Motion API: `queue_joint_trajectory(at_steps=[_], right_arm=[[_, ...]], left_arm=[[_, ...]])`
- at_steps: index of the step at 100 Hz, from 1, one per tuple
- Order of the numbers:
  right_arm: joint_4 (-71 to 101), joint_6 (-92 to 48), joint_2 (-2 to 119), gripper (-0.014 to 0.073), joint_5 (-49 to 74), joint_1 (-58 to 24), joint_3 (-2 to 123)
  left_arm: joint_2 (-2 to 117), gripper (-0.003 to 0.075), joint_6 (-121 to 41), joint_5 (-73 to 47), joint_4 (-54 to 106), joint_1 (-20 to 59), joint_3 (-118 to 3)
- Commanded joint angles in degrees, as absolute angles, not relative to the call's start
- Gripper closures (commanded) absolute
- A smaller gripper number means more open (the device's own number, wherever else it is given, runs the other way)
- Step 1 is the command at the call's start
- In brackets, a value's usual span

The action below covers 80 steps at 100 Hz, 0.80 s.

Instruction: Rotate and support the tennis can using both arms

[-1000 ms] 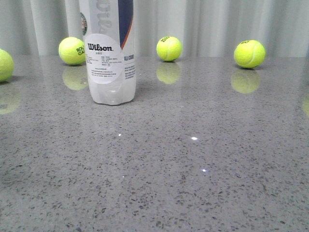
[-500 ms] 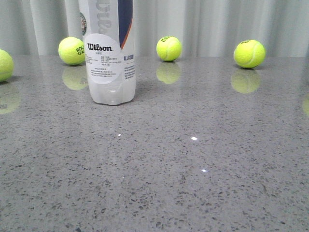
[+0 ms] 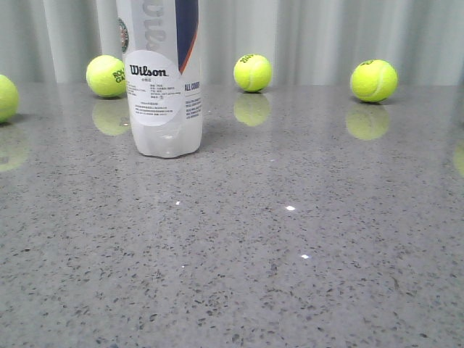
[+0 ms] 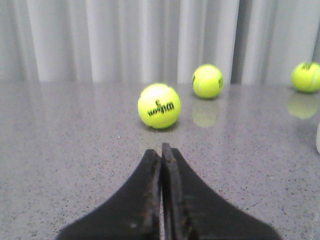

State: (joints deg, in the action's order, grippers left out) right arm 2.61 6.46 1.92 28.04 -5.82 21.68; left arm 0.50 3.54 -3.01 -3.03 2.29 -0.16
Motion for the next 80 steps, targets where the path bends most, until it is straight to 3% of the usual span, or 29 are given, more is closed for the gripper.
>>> queue_joint_trajectory(at_steps=[1, 80], right_arm=[[2.70, 6.14, 2.67, 0.0659, 23.35, -5.48, 22.91], [2.70, 6.14, 2.60, 0.0659, 23.33, -5.48, 22.91]], left_arm=[[-2.46, 0.0741, 4.14, -2.59, -3.13, 2.13, 2.50], [-2.41, 0.0741, 3.71, -3.31, -3.13, 2.13, 2.50]])
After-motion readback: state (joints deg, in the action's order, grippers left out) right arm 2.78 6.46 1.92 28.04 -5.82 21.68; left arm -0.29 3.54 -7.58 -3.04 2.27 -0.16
